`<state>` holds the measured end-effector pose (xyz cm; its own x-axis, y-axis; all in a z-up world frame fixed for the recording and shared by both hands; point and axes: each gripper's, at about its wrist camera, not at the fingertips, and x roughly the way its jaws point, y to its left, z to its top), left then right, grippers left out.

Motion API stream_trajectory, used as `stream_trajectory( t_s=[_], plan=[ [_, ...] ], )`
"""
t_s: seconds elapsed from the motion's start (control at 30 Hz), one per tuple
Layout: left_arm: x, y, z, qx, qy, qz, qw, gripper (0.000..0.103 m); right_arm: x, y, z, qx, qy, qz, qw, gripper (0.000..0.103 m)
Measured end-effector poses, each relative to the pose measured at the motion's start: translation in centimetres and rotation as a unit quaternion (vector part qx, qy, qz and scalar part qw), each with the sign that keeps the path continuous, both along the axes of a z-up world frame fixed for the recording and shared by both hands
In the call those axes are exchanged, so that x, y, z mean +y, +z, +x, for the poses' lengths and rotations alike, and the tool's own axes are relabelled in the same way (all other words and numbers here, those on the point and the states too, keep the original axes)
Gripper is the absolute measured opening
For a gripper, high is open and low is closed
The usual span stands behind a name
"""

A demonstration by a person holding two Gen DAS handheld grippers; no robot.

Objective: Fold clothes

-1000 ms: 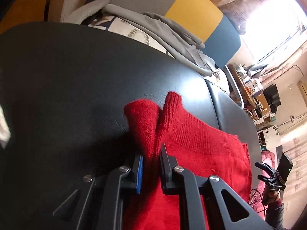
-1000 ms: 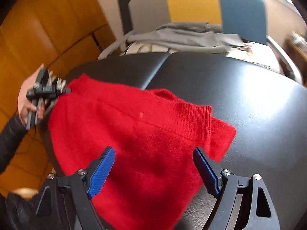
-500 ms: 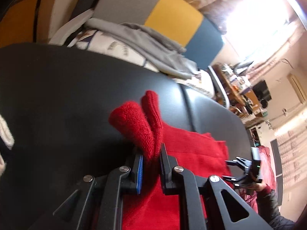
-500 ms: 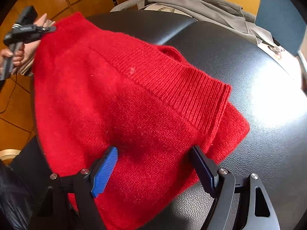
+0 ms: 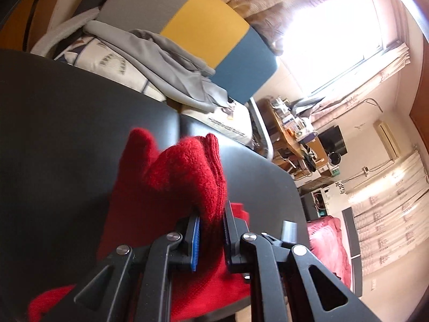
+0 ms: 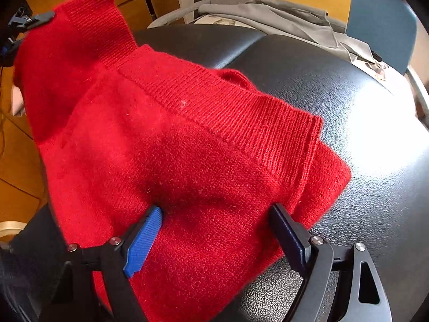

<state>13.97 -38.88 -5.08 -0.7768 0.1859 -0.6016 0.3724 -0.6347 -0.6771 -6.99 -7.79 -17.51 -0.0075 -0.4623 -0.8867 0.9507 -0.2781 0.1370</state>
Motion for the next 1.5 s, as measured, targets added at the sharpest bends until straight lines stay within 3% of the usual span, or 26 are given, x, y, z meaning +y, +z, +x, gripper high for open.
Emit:
stream_trajectory(
  t_s=[0.4, 0.63, 0.87, 1.07, 1.23, 1.33, 1.43, 1.5],
  plan=[
    [9.5, -0.3, -9.2, 0.004, -0.041, 0.074, 0.9964, 0.013, 1.8, -0.3, 0.8, -0.018, -0.010, -0.050, 0.999, 0.086],
    [12.6, -4.1, -14.9, -0.042, -0.039, 0.085, 0.9948, 0.013, 2.4, -0.3, 1.1, -0.031, -0.012, -0.071, 0.997, 0.087],
    [14.1, -9.8, -17.2, -0.084, -0.034, 0.163, 0.9825, 0.015, 2.9, 0.5, 0.5, -0.040, -0.015, -0.090, 0.995, 0.088],
    [15.1, -8.4, -17.9, -0.061, -0.083, 0.217, 0.9708, 0.016, 4.1, 0.9, 1.1, -0.036, -0.017, -0.108, 0.993, 0.088],
    [14.5, -2.8, -16.5, -0.006, -0.129, 0.166, 0.9776, 0.019, 5.7, 1.6, 1.5, -0.018, -0.031, -0.101, 0.994, 0.087],
    [11.5, -0.7, -13.8, 0.014, -0.110, 0.097, 0.9891, 0.020, 8.0, 2.4, 1.2, -0.010, -0.048, -0.094, 0.994, 0.087],
    [8.2, -1.1, -10.0, -0.004, -0.063, 0.008, 0.9980, 0.021, 10.8, 3.4, 0.5, -0.004, -0.067, -0.089, 0.994, 0.087],
    [8.1, -2.2, -7.5, -0.007, -0.062, -0.029, 0.9976, 0.021, 12.6, 4.0, 0.1, 0.000, -0.080, -0.085, 0.993, 0.087]
  ],
)
